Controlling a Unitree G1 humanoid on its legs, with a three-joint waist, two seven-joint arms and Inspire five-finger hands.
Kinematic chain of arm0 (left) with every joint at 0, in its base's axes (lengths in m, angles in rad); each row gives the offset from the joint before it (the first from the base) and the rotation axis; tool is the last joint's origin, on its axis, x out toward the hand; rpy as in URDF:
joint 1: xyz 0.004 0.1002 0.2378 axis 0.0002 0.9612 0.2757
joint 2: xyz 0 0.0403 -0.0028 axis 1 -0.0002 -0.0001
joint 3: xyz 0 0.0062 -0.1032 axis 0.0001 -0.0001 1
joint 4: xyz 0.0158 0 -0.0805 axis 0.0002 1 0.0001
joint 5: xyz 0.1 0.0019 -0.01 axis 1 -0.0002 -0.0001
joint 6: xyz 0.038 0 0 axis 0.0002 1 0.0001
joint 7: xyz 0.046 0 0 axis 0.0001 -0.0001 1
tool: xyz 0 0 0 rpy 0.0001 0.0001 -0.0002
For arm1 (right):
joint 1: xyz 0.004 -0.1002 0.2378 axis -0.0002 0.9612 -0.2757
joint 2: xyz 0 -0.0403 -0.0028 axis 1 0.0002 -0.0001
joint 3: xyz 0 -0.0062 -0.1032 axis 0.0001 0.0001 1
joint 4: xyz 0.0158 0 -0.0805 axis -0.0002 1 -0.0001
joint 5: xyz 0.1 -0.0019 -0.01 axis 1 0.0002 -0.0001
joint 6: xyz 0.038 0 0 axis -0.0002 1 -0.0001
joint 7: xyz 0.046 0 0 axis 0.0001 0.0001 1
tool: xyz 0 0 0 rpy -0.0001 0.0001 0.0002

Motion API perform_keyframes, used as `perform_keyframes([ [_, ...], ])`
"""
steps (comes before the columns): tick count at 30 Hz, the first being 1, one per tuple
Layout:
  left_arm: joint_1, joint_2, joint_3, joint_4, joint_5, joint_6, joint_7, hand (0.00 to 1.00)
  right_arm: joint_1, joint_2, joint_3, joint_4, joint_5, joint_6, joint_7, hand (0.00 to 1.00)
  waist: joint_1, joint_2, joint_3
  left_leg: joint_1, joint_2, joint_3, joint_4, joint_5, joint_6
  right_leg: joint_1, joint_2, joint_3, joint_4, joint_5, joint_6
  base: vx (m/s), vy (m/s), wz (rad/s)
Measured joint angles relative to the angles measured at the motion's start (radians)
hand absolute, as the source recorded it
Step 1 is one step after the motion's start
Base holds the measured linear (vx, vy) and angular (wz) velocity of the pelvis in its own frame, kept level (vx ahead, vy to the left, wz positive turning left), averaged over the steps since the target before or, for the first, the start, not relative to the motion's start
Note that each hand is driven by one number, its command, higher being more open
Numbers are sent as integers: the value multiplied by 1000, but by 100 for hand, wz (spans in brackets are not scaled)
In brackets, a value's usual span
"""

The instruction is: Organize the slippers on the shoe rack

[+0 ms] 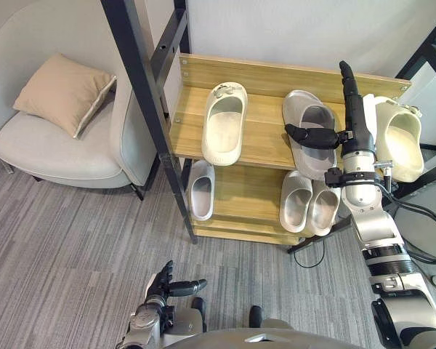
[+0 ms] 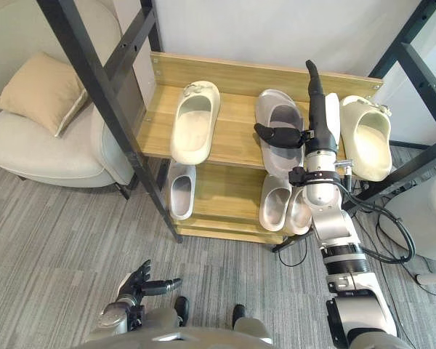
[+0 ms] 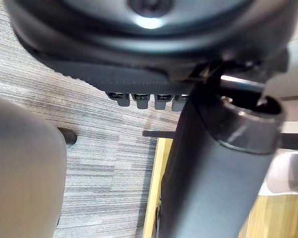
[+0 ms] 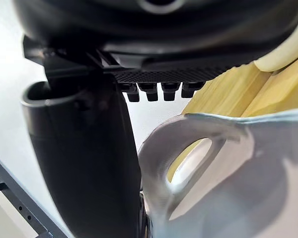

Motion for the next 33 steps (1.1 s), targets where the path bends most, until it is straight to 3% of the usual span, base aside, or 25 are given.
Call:
perform_keyframes([
  [11, 3, -4, 0, 0, 18, 1, 0, 100, 19, 16, -72, -141, -1, -5, -22, 100, -10, 9, 0, 12, 2, 3, -12, 5, -3, 1, 0, 4, 6, 0, 0, -1, 2, -1],
  [17, 7, -8, 0, 0, 22, 4, 1, 100, 27, 45, -124, -225, -3, -39, -69, 100, -20, 16, -5, 16, 2, 3, -14, 6, -2, 3, 0, 2, 11, -1, -1, 0, 0, 0],
  [28, 17, -18, -1, 0, 39, 4, 2, 100, 93, 55, -147, -232, -20, -40, -86, 100, -25, 34, -19, 18, 1, 3, -15, 7, -1, 4, 0, 1, 13, -3, -2, 0, 0, 0],
  [33, 22, -16, -2, 1, 39, 3, 2, 100, 159, 55, -157, -231, -40, -34, -87, 100, -25, 28, -30, 18, -3, -7, -19, 14, -3, 15, -2, -14, -8, -3, -2, -1, -1, 4],
])
